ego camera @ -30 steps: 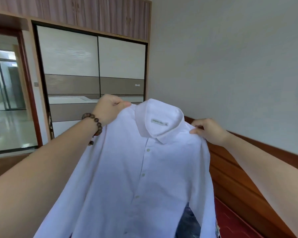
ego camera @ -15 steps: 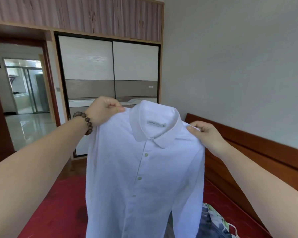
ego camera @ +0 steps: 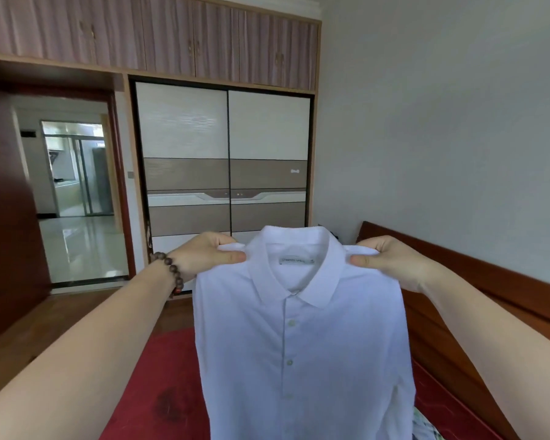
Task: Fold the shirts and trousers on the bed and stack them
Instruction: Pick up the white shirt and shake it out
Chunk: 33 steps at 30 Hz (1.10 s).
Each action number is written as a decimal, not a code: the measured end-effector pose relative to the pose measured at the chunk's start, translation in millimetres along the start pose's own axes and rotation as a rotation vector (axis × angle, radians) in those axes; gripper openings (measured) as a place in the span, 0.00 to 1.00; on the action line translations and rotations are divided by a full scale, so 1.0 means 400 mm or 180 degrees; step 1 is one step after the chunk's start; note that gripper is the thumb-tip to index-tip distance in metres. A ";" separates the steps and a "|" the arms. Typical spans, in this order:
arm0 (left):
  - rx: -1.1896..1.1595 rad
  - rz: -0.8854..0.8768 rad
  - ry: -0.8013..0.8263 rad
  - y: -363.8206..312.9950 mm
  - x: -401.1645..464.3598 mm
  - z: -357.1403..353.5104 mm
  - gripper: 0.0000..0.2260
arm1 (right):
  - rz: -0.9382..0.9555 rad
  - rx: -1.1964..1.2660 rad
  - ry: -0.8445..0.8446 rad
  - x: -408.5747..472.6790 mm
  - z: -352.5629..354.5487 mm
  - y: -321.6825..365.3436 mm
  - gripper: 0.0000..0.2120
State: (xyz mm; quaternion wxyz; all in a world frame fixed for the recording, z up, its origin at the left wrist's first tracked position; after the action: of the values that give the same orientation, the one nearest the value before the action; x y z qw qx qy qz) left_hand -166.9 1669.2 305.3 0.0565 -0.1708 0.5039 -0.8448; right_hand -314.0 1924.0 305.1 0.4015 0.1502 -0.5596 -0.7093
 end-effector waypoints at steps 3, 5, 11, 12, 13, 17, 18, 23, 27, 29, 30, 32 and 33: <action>-0.0442 0.0078 -0.0060 0.001 0.005 -0.011 0.12 | 0.0094 0.0269 -0.0201 0.002 0.018 0.011 0.04; -0.0551 0.0118 -0.0252 0.007 0.020 -0.011 0.12 | 0.0096 0.0305 -0.0256 0.012 0.023 0.006 0.03; 0.0126 0.0064 -0.1072 0.022 0.080 -0.064 0.18 | -0.0497 -0.0340 -0.0433 0.064 0.003 -0.082 0.10; 0.0145 0.0022 -0.1251 0.025 0.087 -0.074 0.22 | -0.0464 -0.0423 -0.0675 0.072 0.010 -0.088 0.12; 0.0174 0.0001 -0.1452 0.030 0.091 -0.080 0.22 | -0.0393 -0.0584 -0.0987 0.077 0.022 -0.090 0.14; 0.0331 -0.0023 -0.2027 0.024 0.081 -0.120 0.18 | -0.0078 -0.1593 -0.2211 0.049 0.023 -0.046 0.18; 0.0296 -0.0140 -0.2127 0.009 0.076 -0.132 0.19 | 0.0033 -0.1765 -0.2416 0.033 0.008 -0.025 0.17; -0.0222 -0.0779 -0.2099 -0.059 0.059 -0.183 0.24 | 0.0702 -0.1022 -0.2748 -0.015 -0.030 0.029 0.18; -0.0575 -0.0993 -0.1609 -0.094 0.050 -0.218 0.19 | 0.0985 -0.0154 -0.2133 -0.014 -0.063 0.045 0.21; -0.0612 -0.1036 -0.1411 -0.115 0.043 -0.234 0.19 | 0.1027 0.0140 -0.1766 -0.009 -0.082 0.050 0.21; -0.0623 -0.1035 -0.1348 -0.122 0.042 -0.240 0.19 | 0.1002 0.0279 -0.1602 -0.005 -0.091 0.051 0.22; -0.0664 -0.1020 -0.1263 -0.128 0.041 -0.246 0.20 | 0.0906 0.0526 -0.1303 -0.001 -0.108 0.050 0.24; -0.0681 -0.1022 -0.1226 -0.129 0.042 -0.247 0.20 | 0.0819 0.0603 -0.1177 0.001 -0.115 0.048 0.24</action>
State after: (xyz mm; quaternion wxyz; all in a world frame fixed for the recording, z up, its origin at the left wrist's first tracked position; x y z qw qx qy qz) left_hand -212.8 1771.8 311.4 -0.0018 -0.4111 0.5368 -0.7368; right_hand -276.2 1891.8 307.7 0.3634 -0.0178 -0.7022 -0.6121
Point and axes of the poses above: each hand's wrist, its own x-axis towards the middle knuckle, its own z-axis out of the back of the hand, y = z × x, the point moved 9 cm from there along x, towards the middle knuckle, and after that the axes turned 3 degrees about -y, right-handed, at the moved point
